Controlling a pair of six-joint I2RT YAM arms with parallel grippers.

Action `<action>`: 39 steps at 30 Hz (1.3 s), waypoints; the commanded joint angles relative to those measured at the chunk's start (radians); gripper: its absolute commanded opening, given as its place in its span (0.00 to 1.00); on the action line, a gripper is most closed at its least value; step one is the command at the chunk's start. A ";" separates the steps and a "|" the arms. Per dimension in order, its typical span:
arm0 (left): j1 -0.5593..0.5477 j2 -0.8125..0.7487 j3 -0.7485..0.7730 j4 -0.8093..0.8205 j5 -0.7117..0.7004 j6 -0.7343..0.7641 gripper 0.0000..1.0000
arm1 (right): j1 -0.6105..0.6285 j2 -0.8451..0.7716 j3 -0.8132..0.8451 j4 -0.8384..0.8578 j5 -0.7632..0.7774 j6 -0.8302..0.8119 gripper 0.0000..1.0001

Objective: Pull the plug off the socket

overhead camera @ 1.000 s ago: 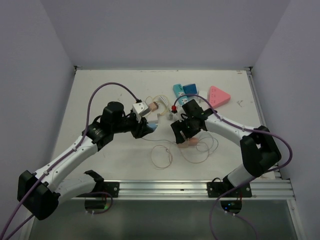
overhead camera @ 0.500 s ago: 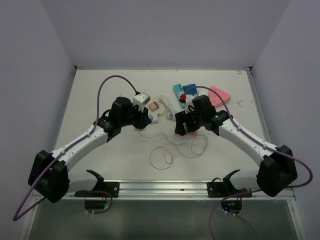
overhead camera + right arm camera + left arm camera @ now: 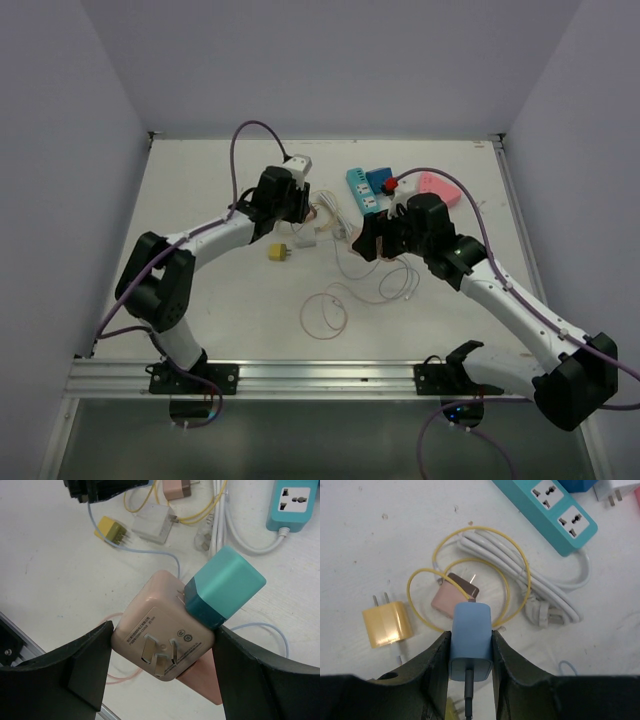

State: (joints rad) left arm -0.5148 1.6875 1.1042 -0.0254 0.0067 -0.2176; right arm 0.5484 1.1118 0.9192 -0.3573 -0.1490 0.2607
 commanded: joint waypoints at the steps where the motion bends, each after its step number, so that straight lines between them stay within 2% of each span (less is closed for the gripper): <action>1: 0.010 0.075 0.106 0.087 -0.056 -0.025 0.16 | -0.004 -0.033 -0.010 0.089 0.002 0.034 0.00; 5: 0.012 0.152 0.177 0.081 -0.047 -0.037 0.26 | -0.005 -0.033 -0.013 0.090 -0.012 0.048 0.00; 7: 0.012 0.152 0.181 0.079 -0.034 -0.046 0.37 | -0.005 -0.032 -0.013 0.090 -0.014 0.049 0.00; 11: 0.012 0.109 0.148 0.074 -0.020 -0.074 0.51 | -0.005 -0.023 -0.017 0.101 -0.023 0.052 0.00; 12: 0.012 0.098 0.138 0.071 -0.028 -0.078 0.60 | -0.005 -0.020 -0.020 0.104 -0.026 0.060 0.00; 21: 0.012 -0.075 0.037 0.027 -0.060 -0.166 0.90 | -0.004 0.026 -0.026 0.139 -0.064 0.104 0.00; 28: 0.012 -0.309 -0.072 -0.166 -0.105 -0.290 0.99 | 0.053 0.143 -0.010 0.142 -0.113 0.100 0.00; 33: 0.012 -0.480 -0.193 -0.287 -0.218 -0.344 1.00 | 0.123 0.218 0.032 0.169 -0.073 0.100 0.00; 39: 0.016 -0.678 -0.317 -0.409 -0.316 -0.404 0.99 | 0.226 0.400 0.125 0.153 0.014 0.072 0.00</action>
State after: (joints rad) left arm -0.5102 1.0771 0.8341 -0.3496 -0.2184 -0.5625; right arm 0.7406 1.4628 0.9600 -0.2668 -0.1951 0.3462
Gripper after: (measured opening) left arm 0.994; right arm 0.759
